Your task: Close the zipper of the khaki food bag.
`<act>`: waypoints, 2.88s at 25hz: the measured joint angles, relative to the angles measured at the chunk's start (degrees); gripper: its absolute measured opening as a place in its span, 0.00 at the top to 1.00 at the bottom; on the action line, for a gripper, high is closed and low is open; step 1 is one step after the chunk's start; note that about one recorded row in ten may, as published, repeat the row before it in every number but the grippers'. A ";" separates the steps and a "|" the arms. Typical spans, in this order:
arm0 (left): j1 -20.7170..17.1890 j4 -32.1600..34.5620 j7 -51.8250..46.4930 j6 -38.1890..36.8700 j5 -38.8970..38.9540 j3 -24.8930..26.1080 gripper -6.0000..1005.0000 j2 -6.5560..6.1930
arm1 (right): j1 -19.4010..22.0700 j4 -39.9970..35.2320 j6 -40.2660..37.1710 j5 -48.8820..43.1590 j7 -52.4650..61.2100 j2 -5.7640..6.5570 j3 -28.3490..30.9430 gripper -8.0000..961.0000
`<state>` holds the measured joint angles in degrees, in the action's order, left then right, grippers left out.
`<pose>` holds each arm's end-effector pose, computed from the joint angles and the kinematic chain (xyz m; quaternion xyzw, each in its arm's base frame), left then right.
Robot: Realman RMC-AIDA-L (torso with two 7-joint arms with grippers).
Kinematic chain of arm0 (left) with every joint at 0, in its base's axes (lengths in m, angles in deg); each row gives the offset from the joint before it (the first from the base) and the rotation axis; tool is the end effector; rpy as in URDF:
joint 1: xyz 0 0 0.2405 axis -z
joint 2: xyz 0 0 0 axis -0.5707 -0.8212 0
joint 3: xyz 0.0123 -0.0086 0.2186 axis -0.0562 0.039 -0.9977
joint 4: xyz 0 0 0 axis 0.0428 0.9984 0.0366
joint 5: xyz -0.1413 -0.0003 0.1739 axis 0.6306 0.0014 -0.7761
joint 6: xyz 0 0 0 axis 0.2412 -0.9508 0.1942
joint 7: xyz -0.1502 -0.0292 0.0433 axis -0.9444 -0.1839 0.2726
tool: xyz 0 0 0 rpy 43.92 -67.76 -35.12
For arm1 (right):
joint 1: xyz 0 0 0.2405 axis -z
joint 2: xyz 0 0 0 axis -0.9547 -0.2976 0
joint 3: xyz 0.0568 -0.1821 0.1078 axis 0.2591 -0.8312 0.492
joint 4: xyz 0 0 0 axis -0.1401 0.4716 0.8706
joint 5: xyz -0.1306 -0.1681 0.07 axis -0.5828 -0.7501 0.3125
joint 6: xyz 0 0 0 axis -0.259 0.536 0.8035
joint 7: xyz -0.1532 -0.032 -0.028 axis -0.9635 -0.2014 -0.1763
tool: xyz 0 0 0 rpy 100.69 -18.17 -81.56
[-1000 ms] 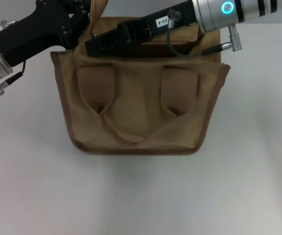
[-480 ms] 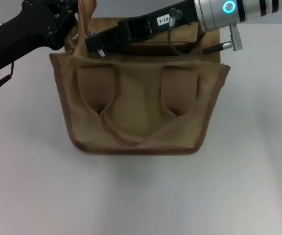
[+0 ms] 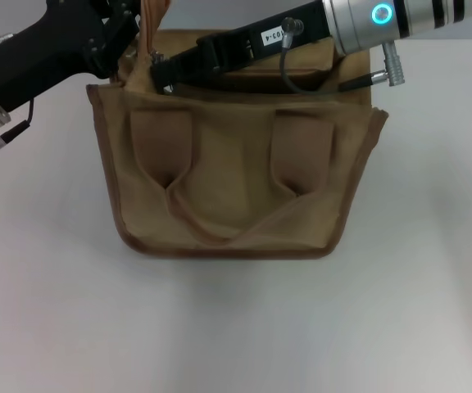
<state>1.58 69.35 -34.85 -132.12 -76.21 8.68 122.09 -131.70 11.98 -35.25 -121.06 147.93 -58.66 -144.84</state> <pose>-0.1926 0.3581 0.0509 -0.8497 -0.1021 -0.4574 0.2414 0.0385 0.3943 -0.0281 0.9152 -0.3562 -0.1821 0.0482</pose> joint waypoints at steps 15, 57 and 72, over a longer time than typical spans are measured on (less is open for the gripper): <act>-2.05 -0.10 -0.14 -1.22 2.27 0.16 0.95 -0.56 | 3.01 -2.86 2.08 -1.24 -1.13 -0.04 -0.63 0.99; -4.83 -0.19 -1.78 -0.36 5.78 -0.18 0.93 -1.72 | 31.69 7.56 -27.26 4.28 -67.64 0.59 14.12 0.23; -7.12 -0.26 -2.77 -0.18 5.83 0.25 0.92 -1.11 | 31.68 11.90 -22.48 -1.62 -75.57 0.01 14.70 0.19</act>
<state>-5.54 69.09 -37.61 -132.30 -70.37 8.94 120.98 -100.02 23.87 -57.73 -122.68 72.36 -58.65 -130.14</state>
